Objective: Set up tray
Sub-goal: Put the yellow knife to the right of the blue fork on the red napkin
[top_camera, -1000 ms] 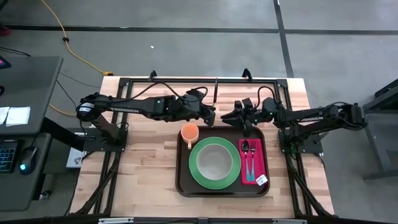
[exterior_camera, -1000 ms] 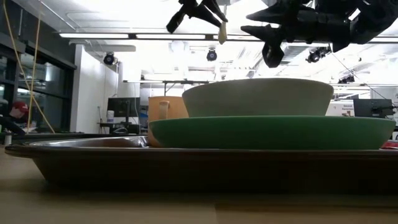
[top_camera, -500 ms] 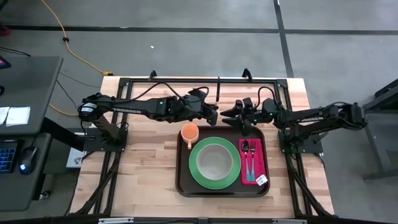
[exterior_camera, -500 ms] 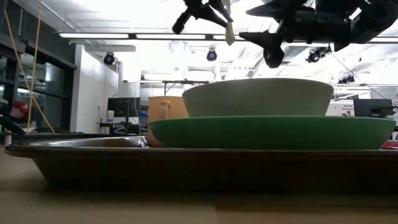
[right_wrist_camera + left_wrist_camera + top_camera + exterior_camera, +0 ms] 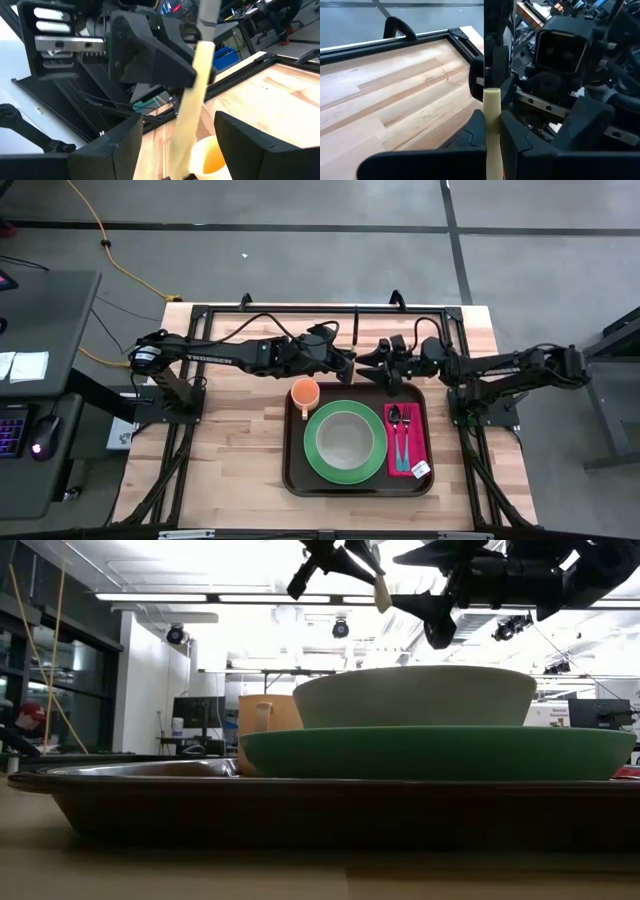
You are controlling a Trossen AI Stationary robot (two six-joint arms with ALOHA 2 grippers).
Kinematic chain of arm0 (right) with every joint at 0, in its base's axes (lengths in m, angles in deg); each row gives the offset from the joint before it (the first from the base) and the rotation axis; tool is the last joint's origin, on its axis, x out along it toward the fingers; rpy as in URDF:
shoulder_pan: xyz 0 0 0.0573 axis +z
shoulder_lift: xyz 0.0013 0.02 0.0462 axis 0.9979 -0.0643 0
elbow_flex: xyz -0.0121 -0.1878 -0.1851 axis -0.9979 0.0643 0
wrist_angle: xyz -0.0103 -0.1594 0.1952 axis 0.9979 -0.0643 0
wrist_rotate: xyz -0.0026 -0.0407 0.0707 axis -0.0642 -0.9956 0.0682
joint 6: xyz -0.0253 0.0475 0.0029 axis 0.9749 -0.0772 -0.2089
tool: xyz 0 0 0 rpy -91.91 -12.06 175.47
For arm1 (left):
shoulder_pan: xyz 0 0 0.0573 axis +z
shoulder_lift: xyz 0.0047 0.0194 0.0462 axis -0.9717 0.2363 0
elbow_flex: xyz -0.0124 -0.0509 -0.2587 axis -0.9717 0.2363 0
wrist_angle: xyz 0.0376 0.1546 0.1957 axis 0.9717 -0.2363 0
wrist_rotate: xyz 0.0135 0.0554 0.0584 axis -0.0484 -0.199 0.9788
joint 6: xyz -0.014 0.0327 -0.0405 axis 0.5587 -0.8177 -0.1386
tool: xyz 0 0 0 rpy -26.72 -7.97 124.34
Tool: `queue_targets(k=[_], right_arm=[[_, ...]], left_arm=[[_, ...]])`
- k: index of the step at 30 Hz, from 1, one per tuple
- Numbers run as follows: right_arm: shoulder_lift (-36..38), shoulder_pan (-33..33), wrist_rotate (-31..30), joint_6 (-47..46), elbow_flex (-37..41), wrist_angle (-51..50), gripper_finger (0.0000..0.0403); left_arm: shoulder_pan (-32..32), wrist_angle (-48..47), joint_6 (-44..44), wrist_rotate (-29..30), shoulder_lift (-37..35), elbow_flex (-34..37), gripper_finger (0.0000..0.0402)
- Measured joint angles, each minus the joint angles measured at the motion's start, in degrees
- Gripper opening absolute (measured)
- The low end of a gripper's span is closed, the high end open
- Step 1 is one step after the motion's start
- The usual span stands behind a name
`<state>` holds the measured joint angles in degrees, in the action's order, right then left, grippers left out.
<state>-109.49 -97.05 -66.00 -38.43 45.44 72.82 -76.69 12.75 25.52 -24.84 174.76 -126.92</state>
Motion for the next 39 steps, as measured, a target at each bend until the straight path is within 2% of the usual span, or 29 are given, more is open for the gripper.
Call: queue_targets(k=[9,16,25,32,39], right_arm=[[-4.02,0.0,0.69,1.36,-5.88,-6.14,0.0227],[-8.53,0.0,2.9,2.05,-9.86,-5.95,0.0227],[-8.94,-0.15,3.28,4.56,-12.39,-11.03,0.0209],[-8.94,-0.15,1.11,5.44,-12.39,-11.68,0.0187],[-8.94,-0.15,-0.08,5.61,-12.39,-11.94,0.0141]], left_arm=[[0.0,0.49,-0.71,0.49,0.0,0.02,0.0047],[-0.02,0.21,-1.23,0.16,0.0,0.02,0.0047],[-0.02,-2.29,-1.23,0.03,0.0,0.04,0.0047],[-0.02,-2.98,-1.42,0.2,0.0,0.04,0.0047],[-0.02,-4.31,-1.27,0.77,0.0,0.04,0.0047]])
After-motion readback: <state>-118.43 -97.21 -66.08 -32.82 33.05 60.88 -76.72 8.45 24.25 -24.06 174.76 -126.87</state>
